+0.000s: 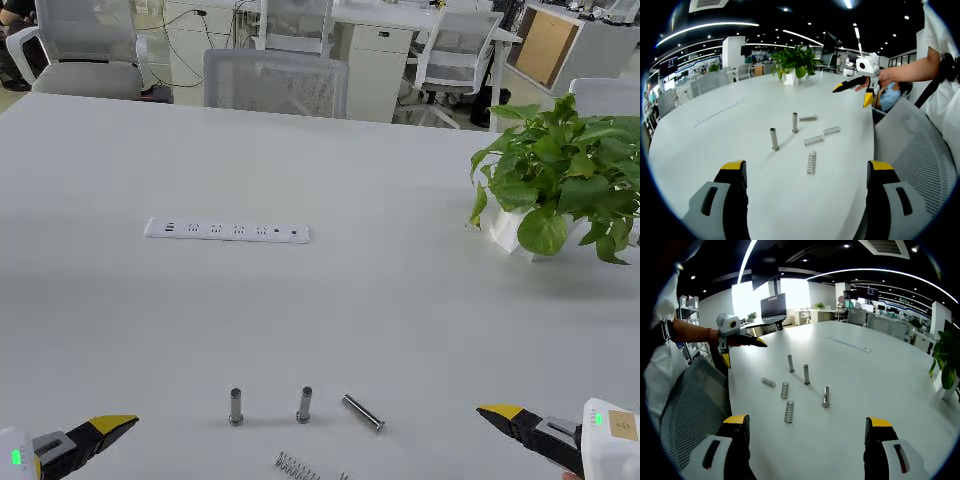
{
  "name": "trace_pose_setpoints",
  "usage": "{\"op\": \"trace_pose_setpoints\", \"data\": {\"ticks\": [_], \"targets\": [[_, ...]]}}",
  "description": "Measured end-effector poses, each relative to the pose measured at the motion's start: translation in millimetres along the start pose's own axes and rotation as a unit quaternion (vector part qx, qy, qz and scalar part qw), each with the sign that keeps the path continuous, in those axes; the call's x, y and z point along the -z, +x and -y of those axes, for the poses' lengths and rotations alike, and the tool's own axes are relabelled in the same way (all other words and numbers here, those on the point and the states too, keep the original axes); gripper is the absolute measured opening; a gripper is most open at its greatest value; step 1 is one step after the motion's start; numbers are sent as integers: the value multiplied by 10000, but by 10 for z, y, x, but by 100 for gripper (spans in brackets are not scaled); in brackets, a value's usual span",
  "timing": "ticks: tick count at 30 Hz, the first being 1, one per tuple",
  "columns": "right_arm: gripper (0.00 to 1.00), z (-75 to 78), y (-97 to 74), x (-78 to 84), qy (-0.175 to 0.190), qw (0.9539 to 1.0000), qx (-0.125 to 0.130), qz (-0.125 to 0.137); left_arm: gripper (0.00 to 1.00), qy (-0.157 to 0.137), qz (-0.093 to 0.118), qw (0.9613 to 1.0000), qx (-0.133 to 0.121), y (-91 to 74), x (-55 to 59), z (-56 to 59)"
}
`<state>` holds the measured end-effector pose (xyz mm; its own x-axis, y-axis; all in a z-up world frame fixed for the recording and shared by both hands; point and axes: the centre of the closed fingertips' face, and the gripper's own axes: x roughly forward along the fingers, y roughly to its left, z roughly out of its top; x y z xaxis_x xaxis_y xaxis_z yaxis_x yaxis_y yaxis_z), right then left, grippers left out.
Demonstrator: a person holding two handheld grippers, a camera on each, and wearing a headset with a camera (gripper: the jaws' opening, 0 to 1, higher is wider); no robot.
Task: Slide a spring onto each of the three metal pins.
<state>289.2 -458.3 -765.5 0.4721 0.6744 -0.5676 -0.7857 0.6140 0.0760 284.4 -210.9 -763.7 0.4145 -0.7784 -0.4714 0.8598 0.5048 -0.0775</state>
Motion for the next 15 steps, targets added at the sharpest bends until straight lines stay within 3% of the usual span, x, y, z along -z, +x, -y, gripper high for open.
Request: {"op": "trace_pose_setpoints", "data": {"ticks": [15], "targets": [[95,-6,26,-4,-6,10000,-41,-20,99,-25,7,10000,-6,-3,-7,-5]]}}
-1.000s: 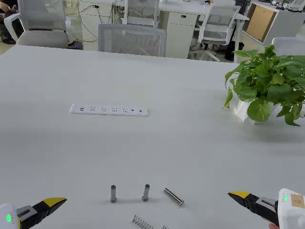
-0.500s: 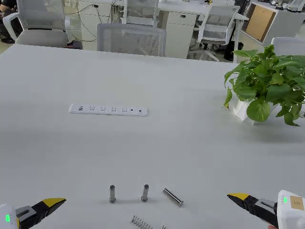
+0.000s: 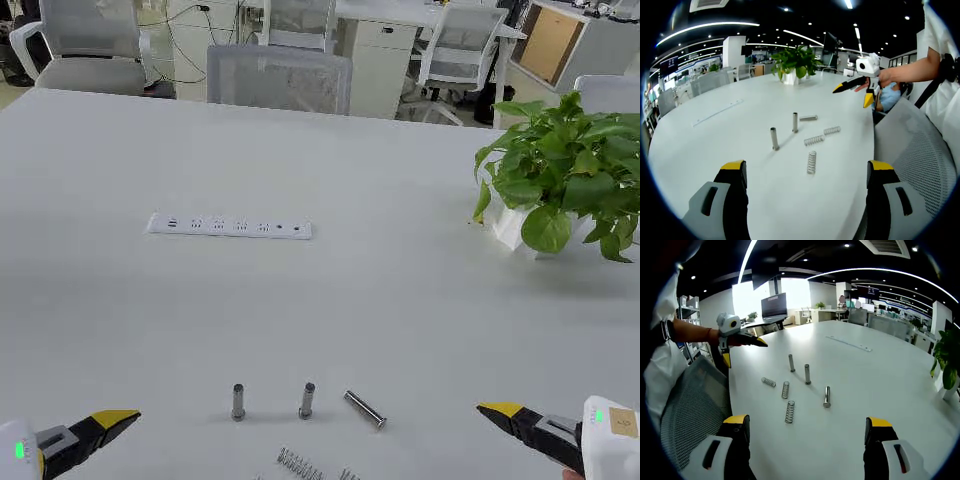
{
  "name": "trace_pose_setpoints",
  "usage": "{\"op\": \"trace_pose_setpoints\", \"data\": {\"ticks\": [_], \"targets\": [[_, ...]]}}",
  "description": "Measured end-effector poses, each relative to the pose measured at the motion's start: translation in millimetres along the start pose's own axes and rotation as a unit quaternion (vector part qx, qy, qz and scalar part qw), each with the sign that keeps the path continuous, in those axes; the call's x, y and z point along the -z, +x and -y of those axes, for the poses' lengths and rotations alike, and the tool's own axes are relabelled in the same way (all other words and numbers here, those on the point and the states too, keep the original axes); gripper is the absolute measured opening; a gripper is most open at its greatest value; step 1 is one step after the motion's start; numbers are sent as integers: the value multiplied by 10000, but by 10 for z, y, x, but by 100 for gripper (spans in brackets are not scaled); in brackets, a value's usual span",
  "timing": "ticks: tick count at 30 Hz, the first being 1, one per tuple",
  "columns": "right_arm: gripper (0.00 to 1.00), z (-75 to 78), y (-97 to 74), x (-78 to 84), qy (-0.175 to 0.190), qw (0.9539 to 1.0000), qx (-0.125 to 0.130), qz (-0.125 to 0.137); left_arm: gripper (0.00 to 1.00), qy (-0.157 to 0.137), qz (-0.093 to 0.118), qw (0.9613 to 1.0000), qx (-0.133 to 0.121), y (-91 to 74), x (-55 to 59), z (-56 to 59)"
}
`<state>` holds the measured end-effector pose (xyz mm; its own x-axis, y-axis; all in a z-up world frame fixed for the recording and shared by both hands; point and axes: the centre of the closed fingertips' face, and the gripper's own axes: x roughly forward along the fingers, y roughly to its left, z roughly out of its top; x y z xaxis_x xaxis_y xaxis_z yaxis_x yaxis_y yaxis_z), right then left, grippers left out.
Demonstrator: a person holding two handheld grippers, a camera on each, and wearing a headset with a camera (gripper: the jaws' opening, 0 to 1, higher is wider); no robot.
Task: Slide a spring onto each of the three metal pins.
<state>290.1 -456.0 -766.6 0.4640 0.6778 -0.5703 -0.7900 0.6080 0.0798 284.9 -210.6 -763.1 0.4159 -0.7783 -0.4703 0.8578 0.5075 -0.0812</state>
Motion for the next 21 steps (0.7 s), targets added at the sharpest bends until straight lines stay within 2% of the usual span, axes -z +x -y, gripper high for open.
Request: {"op": "trace_pose_setpoints", "data": {"ticks": [12,21], "targets": [[95,-12,28,-45,-38,10000,-53,-28,99,-56,12,10000,-10,-4,38,-13],[94,34,109,-281,-258,9995,-164,-61,99,-29,27,10000,-22,-13,33,-26]]}}
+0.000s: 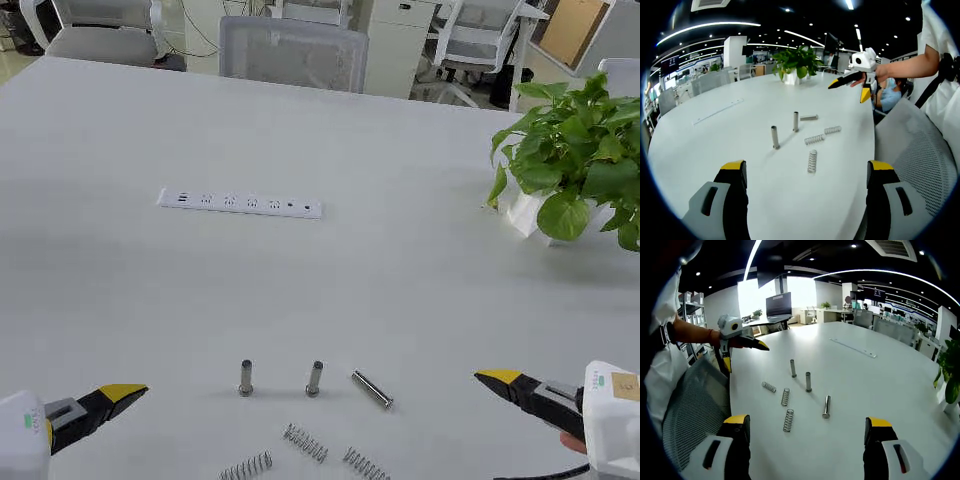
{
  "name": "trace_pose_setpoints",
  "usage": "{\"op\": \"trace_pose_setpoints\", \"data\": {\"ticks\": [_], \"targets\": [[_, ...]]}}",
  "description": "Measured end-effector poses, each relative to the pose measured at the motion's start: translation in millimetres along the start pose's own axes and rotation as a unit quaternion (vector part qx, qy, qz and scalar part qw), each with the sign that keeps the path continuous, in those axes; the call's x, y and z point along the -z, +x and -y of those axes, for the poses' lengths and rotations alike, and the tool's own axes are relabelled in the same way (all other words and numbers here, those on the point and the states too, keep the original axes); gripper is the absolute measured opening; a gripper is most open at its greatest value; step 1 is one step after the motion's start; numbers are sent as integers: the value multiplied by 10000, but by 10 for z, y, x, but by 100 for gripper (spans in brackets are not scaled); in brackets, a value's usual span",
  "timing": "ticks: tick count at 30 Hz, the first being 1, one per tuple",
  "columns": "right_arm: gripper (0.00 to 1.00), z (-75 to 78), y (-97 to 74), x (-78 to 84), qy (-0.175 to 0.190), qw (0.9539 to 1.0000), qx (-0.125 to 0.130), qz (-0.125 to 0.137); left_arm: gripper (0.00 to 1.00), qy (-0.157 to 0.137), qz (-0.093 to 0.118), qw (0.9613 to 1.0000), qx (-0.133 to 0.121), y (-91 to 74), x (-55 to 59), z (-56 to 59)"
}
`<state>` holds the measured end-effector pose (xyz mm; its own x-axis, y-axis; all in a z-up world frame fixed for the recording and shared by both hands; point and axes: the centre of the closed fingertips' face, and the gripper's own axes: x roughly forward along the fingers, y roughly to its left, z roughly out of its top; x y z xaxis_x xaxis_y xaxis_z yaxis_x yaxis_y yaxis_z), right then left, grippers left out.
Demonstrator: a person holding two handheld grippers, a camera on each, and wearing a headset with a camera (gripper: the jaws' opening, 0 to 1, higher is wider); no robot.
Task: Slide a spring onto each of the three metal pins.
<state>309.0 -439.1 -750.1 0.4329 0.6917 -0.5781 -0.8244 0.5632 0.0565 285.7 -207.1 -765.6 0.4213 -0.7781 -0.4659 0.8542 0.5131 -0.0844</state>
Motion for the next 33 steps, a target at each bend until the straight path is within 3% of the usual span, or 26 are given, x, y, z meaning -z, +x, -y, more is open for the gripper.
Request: {"op": "trace_pose_setpoints", "data": {"ticks": [10,22,33], "targets": [[89,84,218,-190,-200,9993,-235,-208,99,-14,46,10000,19,11,-3,4],[68,181,591,-374,-145,9976,-440,-505,99,-69,174,9998,33,38,-40,-39],[45,321,934,-257,17,9915,-384,-1241,99,-80,229,9997,81,69,-36,-70]]}}
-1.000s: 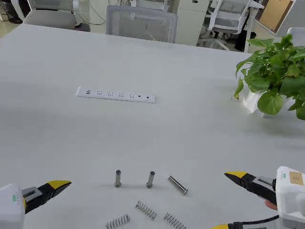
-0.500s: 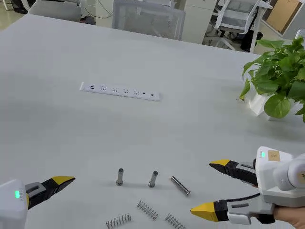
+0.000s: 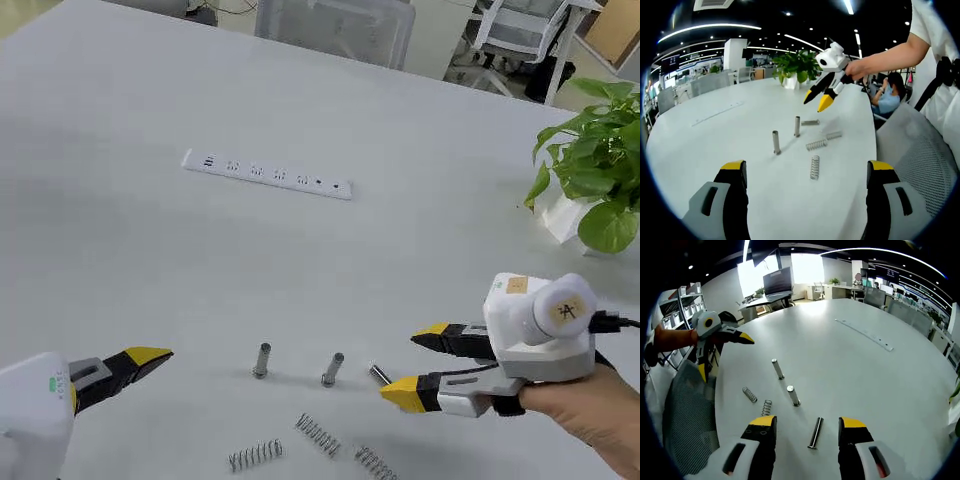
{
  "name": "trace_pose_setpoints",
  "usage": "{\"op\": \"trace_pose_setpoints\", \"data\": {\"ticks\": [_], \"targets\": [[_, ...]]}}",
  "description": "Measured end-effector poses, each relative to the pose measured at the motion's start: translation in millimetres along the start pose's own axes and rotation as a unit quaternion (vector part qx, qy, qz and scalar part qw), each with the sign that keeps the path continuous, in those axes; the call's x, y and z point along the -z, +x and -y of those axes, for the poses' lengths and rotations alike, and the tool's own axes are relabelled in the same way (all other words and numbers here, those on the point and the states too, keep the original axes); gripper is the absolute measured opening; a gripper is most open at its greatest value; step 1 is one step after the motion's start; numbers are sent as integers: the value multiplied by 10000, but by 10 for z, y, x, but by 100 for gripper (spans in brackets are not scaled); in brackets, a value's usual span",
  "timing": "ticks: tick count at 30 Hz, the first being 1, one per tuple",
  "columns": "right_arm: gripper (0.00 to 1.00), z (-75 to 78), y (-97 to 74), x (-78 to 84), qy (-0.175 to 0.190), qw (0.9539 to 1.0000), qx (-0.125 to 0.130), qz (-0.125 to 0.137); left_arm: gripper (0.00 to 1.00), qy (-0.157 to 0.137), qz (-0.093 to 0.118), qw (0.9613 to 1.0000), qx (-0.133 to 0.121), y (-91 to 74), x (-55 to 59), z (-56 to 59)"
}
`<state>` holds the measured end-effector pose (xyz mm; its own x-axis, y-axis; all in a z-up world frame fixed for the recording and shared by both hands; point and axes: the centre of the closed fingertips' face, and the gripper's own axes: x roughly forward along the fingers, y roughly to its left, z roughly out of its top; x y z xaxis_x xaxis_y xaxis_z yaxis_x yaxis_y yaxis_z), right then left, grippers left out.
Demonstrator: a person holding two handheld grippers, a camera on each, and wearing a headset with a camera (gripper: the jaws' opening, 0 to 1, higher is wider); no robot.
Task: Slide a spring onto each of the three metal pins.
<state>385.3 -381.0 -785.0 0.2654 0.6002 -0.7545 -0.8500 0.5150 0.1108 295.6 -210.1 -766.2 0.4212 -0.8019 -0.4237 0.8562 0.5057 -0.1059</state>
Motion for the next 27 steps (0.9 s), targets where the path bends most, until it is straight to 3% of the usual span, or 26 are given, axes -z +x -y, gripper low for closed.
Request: {"op": "trace_pose_setpoints", "data": {"ticks": [8,15,21,27], "targets": [[28,106,230,134,93,9981,76,-604,99,-72,64,10000,-13,25,15,-29],[18,192,383,199,137,9954,112,-943,99,-136,133,9998,-6,52,7,-58],[15,215,453,285,36,9908,109,-1352,99,-211,182,9996,-43,61,-2,-89],[12,234,482,298,37,9892,97,-1464,99,-260,199,9994,-61,68,0,-104]]}}
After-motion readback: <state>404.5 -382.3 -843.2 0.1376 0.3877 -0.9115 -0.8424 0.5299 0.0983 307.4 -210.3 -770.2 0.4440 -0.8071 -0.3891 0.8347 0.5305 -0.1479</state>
